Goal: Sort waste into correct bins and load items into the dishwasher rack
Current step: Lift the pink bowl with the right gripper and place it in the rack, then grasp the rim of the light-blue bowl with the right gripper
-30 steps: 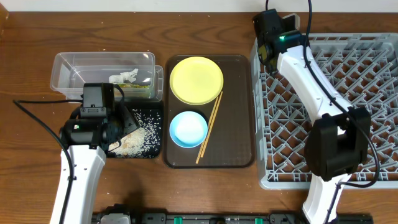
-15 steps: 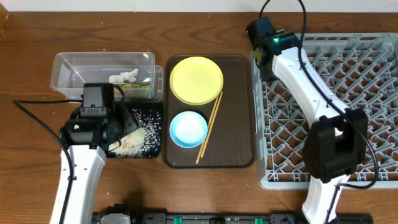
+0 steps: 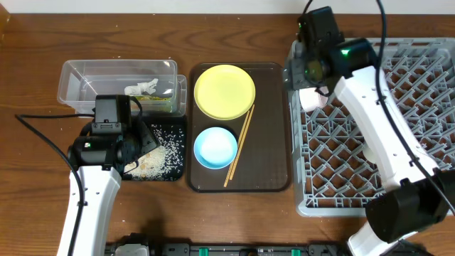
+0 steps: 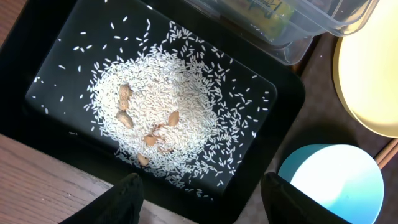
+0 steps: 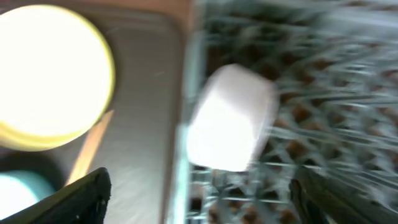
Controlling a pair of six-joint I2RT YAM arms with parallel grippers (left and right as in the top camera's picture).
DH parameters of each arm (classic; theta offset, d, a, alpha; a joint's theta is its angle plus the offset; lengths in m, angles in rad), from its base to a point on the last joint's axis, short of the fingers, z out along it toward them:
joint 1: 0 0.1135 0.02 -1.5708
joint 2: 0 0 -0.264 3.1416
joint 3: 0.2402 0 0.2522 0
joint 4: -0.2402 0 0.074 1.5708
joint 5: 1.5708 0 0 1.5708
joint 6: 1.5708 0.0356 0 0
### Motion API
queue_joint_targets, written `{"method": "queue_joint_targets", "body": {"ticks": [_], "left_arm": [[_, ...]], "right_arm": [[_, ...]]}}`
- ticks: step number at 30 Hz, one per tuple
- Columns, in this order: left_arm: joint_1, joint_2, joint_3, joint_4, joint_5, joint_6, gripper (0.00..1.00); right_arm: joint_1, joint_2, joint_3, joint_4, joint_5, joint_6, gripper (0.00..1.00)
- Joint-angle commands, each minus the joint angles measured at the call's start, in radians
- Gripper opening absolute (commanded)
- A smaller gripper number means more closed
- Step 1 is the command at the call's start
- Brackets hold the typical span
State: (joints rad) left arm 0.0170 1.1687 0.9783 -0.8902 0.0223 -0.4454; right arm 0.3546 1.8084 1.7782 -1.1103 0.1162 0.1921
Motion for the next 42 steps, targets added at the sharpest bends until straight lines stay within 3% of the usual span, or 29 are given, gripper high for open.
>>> {"method": "queue_joint_targets", "body": {"ticks": [1, 9, 13, 25, 29, 31, 33, 34, 42], "left_arm": [[0.004, -0.009, 0.005, -0.003, -0.012, -0.005, 0.64], [0.005, -0.009, 0.005, -0.003, -0.016, -0.005, 0.64], [0.008, -0.009, 0.005, -0.003, -0.098, -0.005, 0.64], [0.146, -0.009, 0.005, -0.010, -0.112, -0.006, 0.64], [0.150, -0.009, 0.005, -0.014, -0.112, -0.006, 0.64], [0.150, -0.009, 0.005, -0.014, -0.112, -0.006, 0.64], [0.150, -0.009, 0.005, -0.015, -0.112, -0.006, 0.64], [0.150, -0.009, 0.005, -0.015, -0.110, -0.006, 0.64], [0.150, -0.009, 0.005, -0.015, -0.109, -0.006, 0.64]], "right_arm": [[0.048, 0.035, 0.000, 0.000, -0.162, -0.037, 0.89], [0.182, 0.151, 0.000, -0.017, -0.242, -0.039, 0.84], [0.241, 0.212, 0.000, -0.035, -0.305, -0.024, 0.80], [0.357, 0.376, 0.000, -0.064, -0.304, 0.032, 0.68], [0.369, 0.415, 0.000, -0.063, -0.304, 0.032, 0.50], [0.369, 0.419, 0.000, -0.063, -0.304, 0.032, 0.32], [0.369, 0.418, 0.001, -0.058, -0.299, 0.032, 0.05], [0.367, 0.412, 0.002, -0.057, -0.294, 0.032, 0.01], [0.308, 0.280, 0.038, -0.063, -0.152, 0.051, 0.01]]}}
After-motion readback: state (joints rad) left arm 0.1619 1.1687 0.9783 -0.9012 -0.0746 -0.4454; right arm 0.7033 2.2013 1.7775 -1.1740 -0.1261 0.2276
